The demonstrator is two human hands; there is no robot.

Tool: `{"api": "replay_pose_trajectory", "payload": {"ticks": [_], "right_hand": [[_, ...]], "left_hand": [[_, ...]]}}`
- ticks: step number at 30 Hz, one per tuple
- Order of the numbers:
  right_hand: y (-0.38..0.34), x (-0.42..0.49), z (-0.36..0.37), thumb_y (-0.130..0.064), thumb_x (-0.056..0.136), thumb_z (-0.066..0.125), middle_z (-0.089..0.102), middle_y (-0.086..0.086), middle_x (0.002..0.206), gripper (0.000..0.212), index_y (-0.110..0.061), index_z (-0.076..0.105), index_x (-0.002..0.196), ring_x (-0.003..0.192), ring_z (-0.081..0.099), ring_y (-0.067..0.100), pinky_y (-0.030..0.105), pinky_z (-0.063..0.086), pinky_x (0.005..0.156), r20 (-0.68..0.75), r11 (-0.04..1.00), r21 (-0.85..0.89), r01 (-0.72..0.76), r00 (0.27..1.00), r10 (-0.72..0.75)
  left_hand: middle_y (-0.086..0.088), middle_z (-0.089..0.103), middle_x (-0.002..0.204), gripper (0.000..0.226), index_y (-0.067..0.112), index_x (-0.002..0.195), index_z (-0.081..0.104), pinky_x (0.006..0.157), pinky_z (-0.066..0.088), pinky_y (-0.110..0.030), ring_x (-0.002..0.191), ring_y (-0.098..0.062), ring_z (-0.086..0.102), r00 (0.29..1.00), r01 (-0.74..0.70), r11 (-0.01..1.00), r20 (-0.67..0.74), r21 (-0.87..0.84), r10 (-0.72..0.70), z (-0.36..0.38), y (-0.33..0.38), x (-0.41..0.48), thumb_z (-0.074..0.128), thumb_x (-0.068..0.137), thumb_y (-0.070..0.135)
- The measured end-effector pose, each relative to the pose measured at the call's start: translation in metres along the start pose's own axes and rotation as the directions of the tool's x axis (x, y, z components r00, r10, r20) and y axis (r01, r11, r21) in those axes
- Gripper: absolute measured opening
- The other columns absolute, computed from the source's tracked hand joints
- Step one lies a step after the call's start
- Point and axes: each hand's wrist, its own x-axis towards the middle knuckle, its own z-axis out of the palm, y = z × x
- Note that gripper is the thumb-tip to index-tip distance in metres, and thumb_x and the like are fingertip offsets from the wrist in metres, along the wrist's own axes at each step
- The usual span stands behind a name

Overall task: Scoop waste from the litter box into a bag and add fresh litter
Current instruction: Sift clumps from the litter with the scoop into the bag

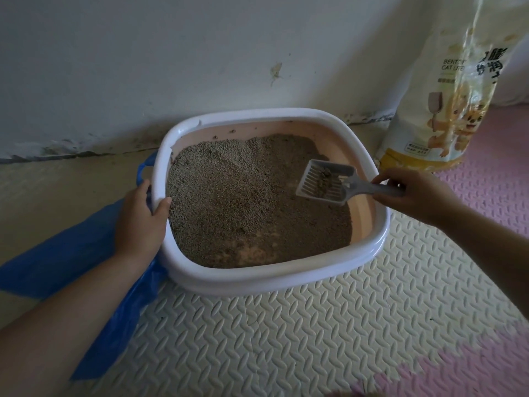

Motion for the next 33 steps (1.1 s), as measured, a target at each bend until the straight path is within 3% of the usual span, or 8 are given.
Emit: {"api": "replay_pose_trajectory", "payload": {"ticks": [3, 8, 13, 17, 20, 22, 29, 33], "right_hand": [[0.005, -0.006, -0.004, -0.035, 0.079, 0.072, 0.061, -0.016, 0.072, 0.018, -0.030, 0.066, 0.096, 0.066, 0.056, 0.001, 0.025, 0.043, 0.057, 0.017, 0.996, -0.063, -0.055, 0.998, 0.056], [-0.004, -0.002, -0.012, -0.048, 0.081, 0.065, 0.062, -0.014, 0.077, 0.017, -0.035, 0.064, 0.093, 0.071, 0.058, 0.006, 0.030, 0.052, 0.068, 0.143, 0.970, -0.205, -0.130, 0.977, 0.161], [-0.017, 0.018, -0.012, -0.043, 0.079, 0.063, 0.059, -0.013, 0.078, 0.020, -0.033, 0.066, 0.097, 0.080, 0.056, 0.011, 0.028, 0.049, 0.071, 0.224, 0.884, -0.466, -0.035, 0.962, 0.157], [-0.021, 0.040, -0.006, -0.046, 0.078, 0.064, 0.060, -0.009, 0.082, 0.025, -0.031, 0.066, 0.099, 0.079, 0.056, 0.012, 0.028, 0.047, 0.069, 0.288, 0.869, -0.494, 0.021, 0.947, 0.140], [-0.022, 0.055, -0.007, -0.047, 0.078, 0.064, 0.060, -0.009, 0.083, 0.024, -0.032, 0.065, 0.097, 0.079, 0.056, 0.011, 0.028, 0.048, 0.069, 0.317, 0.879, -0.476, 0.027, 0.938, 0.143], [-0.023, 0.059, -0.004, -0.046, 0.080, 0.063, 0.061, -0.009, 0.082, 0.022, -0.032, 0.064, 0.097, 0.078, 0.057, 0.010, 0.028, 0.048, 0.069, 0.319, 0.891, -0.452, 0.035, 0.940, 0.124], [-0.025, 0.070, 0.024, -0.042, 0.080, 0.064, 0.061, -0.009, 0.078, 0.022, -0.033, 0.064, 0.100, 0.072, 0.056, 0.010, 0.027, 0.046, 0.064, 0.271, 0.921, -0.382, 0.079, 0.962, 0.030], [-0.029, 0.082, 0.037, -0.041, 0.081, 0.065, 0.059, -0.011, 0.080, 0.020, -0.035, 0.061, 0.099, 0.073, 0.055, 0.011, 0.026, 0.039, 0.063, 0.258, 0.937, -0.333, 0.105, 0.966, -0.016]], "left_hand": [[-0.010, 0.056, 0.105, 0.032, 0.010, 0.119, 0.052, 0.056, 0.037, -0.027, 0.084, -0.023, 0.057, 1.000, -0.029, 1.000, -0.008, -0.007, 0.029, 0.001, -0.003, 0.001, 0.054, 0.094, 0.031], [-0.008, 0.056, 0.091, 0.016, 0.015, 0.096, 0.051, 0.054, 0.040, -0.031, 0.075, -0.023, 0.058, 0.998, -0.057, 0.997, -0.009, -0.049, 0.056, 0.001, -0.006, 0.002, 0.054, 0.094, 0.031], [-0.003, 0.056, 0.099, 0.019, 0.017, 0.106, 0.050, 0.060, 0.045, -0.035, 0.079, -0.022, 0.056, 0.999, -0.044, 0.994, -0.025, -0.101, 0.042, 0.002, -0.004, 0.000, 0.055, 0.094, 0.031], [-0.004, 0.055, 0.101, 0.014, 0.021, 0.106, 0.052, 0.055, 0.040, -0.029, 0.078, -0.021, 0.056, 0.999, -0.042, 0.990, -0.028, -0.138, 0.038, 0.003, -0.001, -0.001, 0.055, 0.094, 0.029], [-0.001, 0.055, 0.098, 0.007, 0.033, 0.094, 0.050, 0.056, 0.043, -0.029, 0.076, -0.018, 0.058, 0.999, -0.038, 0.984, -0.013, -0.173, 0.037, 0.002, -0.002, -0.001, 0.055, 0.094, 0.028], [-0.001, 0.057, 0.099, 0.007, 0.030, 0.099, 0.050, 0.058, 0.046, -0.032, 0.077, -0.018, 0.059, 0.999, -0.032, 0.985, -0.006, -0.171, 0.032, 0.002, -0.005, 0.000, 0.055, 0.094, 0.030], [-0.004, 0.056, 0.119, 0.042, 0.026, 0.131, 0.046, 0.073, 0.051, -0.043, 0.097, -0.024, 0.059, 0.999, 0.031, 0.987, -0.005, -0.156, -0.032, 0.004, -0.011, 0.002, 0.054, 0.092, 0.042], [-0.001, 0.050, 0.129, 0.052, 0.027, 0.141, 0.039, 0.084, 0.049, -0.042, 0.106, -0.018, 0.054, 0.997, 0.071, 0.982, -0.020, -0.175, -0.076, 0.004, -0.007, -0.001, 0.055, 0.093, 0.039]]}}
